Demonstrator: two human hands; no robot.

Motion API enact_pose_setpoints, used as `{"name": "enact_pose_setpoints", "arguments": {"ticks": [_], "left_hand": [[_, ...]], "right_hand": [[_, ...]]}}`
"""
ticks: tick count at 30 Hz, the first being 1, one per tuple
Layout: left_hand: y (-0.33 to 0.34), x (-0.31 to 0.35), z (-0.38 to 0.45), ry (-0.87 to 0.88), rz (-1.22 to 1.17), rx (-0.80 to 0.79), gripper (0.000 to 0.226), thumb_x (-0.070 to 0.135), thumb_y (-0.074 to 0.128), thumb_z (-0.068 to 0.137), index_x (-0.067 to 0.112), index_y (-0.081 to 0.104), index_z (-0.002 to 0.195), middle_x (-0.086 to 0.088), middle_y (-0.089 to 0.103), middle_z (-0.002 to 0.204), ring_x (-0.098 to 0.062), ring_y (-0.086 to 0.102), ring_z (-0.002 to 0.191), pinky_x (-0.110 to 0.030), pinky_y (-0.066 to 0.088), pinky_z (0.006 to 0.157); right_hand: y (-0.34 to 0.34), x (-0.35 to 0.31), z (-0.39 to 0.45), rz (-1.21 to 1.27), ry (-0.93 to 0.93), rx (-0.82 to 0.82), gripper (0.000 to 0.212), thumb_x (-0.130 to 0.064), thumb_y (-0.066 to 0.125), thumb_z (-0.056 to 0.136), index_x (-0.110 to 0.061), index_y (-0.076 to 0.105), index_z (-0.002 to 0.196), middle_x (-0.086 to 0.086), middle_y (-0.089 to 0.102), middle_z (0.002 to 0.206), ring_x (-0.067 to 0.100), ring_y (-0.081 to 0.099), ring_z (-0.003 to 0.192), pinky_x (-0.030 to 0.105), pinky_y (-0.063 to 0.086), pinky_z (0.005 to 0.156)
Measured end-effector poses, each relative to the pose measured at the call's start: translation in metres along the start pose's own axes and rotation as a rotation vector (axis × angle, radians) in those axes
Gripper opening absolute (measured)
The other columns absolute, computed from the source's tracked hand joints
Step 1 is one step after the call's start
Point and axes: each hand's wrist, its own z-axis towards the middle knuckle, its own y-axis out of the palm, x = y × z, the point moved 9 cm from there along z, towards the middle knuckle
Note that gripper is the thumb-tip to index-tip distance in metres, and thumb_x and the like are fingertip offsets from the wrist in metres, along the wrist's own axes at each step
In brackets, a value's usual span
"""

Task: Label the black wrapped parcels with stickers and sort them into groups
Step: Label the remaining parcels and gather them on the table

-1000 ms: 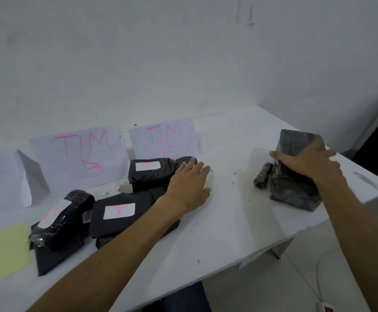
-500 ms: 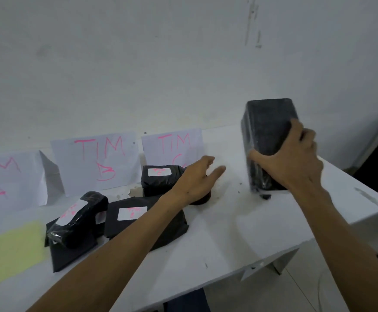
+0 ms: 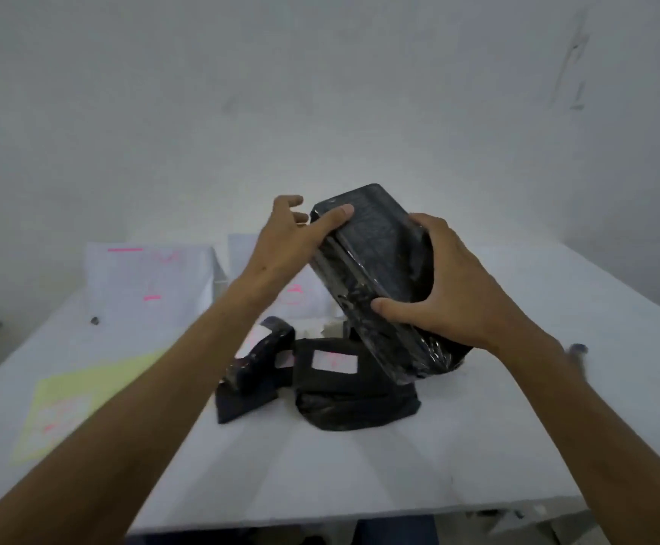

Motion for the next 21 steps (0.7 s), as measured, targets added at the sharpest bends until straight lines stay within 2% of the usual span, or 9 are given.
{"name": "enact_pose_setpoints", "arguments": {"ticks": [5,8,11,13,16,18,21], "left_hand": [[-0.105,-0.001,-0.026,-0.042,0.241,-0.072,0.079,0.067,0.083,0.06,0.026,0.062,0.125,-0.003,0.071,0.108,-0.018,0.071,0.098,-0.042,0.057,0.093],[-0.157,-0.013,-0.05,-0.129,0.312,-0.129,0.054,0.057,0.084,0.069,0.028,0.071,0.113,-0.002,0.076,0.104,-0.018,0.072,0.1,-0.04,0.057,0.095],[-0.206,-0.04,-0.075,-0.241,0.334,-0.141,0.05,0.049,0.084,0.072,0.032,0.069,0.117,0.001,0.075,0.109,-0.018,0.07,0.107,-0.039,0.055,0.094],[-0.228,-0.063,-0.091,-0.303,0.35,-0.188,0.057,0.044,0.085,0.07,0.034,0.065,0.122,0.003,0.075,0.111,-0.016,0.07,0.107,-0.039,0.056,0.094],[-0.247,-0.101,-0.119,-0.404,0.418,-0.293,0.063,0.04,0.088,0.066,0.037,0.065,0.124,0.008,0.074,0.113,-0.014,0.07,0.106,-0.036,0.059,0.093],[-0.249,-0.128,-0.134,-0.461,0.404,-0.359,0.056,0.037,0.087,0.071,0.036,0.066,0.123,0.008,0.074,0.114,-0.015,0.07,0.107,-0.034,0.059,0.093],[-0.255,-0.159,-0.141,-0.471,0.328,-0.304,0.04,0.042,0.081,0.079,0.032,0.072,0.117,0.007,0.074,0.113,-0.012,0.07,0.108,-0.038,0.057,0.098]], "right_hand": [[0.058,-0.07,0.016,0.149,-0.127,-0.226,0.102,-0.063,0.086,0.063,-0.044,0.028,0.145,-0.017,0.048,0.135,0.007,0.056,0.119,0.036,0.051,0.102],[0.099,-0.112,0.017,0.249,-0.167,-0.407,0.1,-0.057,0.086,0.068,-0.042,0.029,0.148,-0.013,0.05,0.135,0.004,0.057,0.117,0.031,0.047,0.104],[0.146,-0.146,0.011,0.292,-0.196,-0.568,0.099,-0.065,0.084,0.066,-0.049,0.029,0.146,-0.008,0.048,0.142,0.01,0.057,0.12,0.035,0.047,0.105],[0.173,-0.161,0.003,0.265,-0.242,-0.657,0.1,-0.069,0.083,0.062,-0.054,0.027,0.144,-0.011,0.047,0.143,0.01,0.057,0.121,0.035,0.047,0.106],[0.208,-0.176,-0.02,0.178,-0.32,-0.804,0.1,-0.059,0.087,0.067,-0.052,0.025,0.145,-0.022,0.047,0.137,0.002,0.054,0.121,0.027,0.047,0.104],[0.222,-0.177,-0.032,0.104,-0.379,-0.851,0.103,-0.057,0.088,0.066,-0.05,0.023,0.146,-0.026,0.044,0.138,-0.002,0.05,0.124,0.029,0.046,0.107],[0.231,-0.173,-0.039,-0.069,-0.452,-0.875,0.112,-0.056,0.087,0.065,-0.05,0.013,0.149,-0.025,0.029,0.149,0.004,0.035,0.136,0.038,0.039,0.112]]}}
